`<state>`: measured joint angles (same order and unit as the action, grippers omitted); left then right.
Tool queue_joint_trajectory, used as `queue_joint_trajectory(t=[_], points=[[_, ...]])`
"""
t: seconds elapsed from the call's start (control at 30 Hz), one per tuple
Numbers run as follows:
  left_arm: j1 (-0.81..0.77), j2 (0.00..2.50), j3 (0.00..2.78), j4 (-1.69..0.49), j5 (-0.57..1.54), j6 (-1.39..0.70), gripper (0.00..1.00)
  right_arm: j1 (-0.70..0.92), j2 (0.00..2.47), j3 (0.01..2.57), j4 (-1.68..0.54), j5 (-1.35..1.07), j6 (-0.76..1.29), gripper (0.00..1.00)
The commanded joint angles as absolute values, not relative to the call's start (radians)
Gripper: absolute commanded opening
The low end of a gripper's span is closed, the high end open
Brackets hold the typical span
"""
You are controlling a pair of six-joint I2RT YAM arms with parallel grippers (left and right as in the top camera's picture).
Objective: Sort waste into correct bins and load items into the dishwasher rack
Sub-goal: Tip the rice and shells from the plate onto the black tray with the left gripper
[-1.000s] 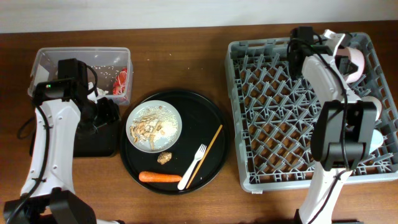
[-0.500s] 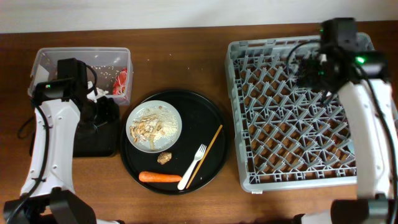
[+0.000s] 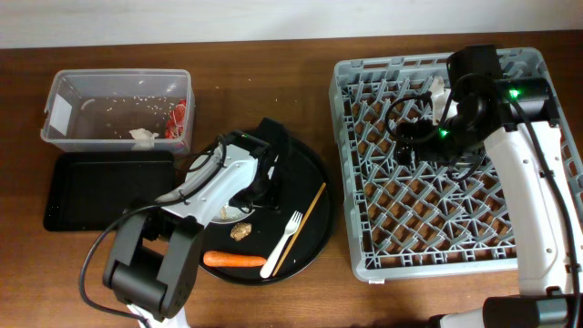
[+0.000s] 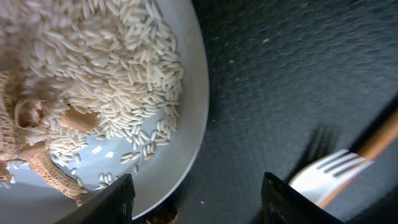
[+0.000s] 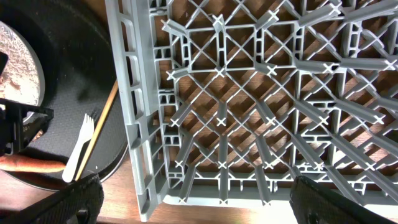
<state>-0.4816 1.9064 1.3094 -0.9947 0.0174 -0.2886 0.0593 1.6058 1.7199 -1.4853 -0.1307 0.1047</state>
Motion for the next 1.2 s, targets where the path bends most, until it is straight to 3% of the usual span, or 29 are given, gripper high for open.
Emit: queue_joint_trajectory(t=[0.0, 0.03, 0.13, 0.3, 0.37, 0.67, 0.87, 1.03, 1.17], points=[[-0.484, 1.952, 1.304, -1.000, -0.050, -0.292, 0.54, 0.057, 1.607, 1.719, -1.486, -0.118, 0.110, 0.99], [-0.484, 1.971, 1.304, -1.003, -0.049, -0.292, 0.49, 0.057, 1.607, 1.719, -1.487, -0.118, 0.109, 0.99], [-0.484, 1.989, 1.304, -1.007, -0.049, -0.292, 0.19, 0.057, 1.607, 1.719, -1.493, -0.118, 0.110, 0.99], [-0.484, 2.001, 1.304, -1.003, -0.060, -0.292, 0.01, 0.057, 1.607, 1.719, -1.504, -0.118, 0.110, 0.99], [-0.484, 2.001, 1.312, -1.019, -0.156, -0.291, 0.01, 0.057, 1.607, 1.719, -1.505, -0.118, 0.110, 0.99], [-0.484, 2.001, 1.637, -1.344, -0.208, -0.327, 0.00, 0.057, 1.607, 1.719, -1.511, -0.118, 0.109, 0.99], [-0.478, 1.996, 1.685, -1.457, -0.285, -0.382, 0.00, 0.057, 1.607, 1.719, -1.513, -0.098, 0.110, 0.99], [-0.331, 1.912, 1.685, -1.436, -0.284, -0.356, 0.00, 0.057, 1.607, 1.719, -1.523, -0.092, 0.110, 0.99], [-0.176, 1.905, 1.685, -1.341, -0.165, -0.204, 0.00, 0.057, 1.607, 1.719, -1.527, -0.092, 0.110, 0.99]])
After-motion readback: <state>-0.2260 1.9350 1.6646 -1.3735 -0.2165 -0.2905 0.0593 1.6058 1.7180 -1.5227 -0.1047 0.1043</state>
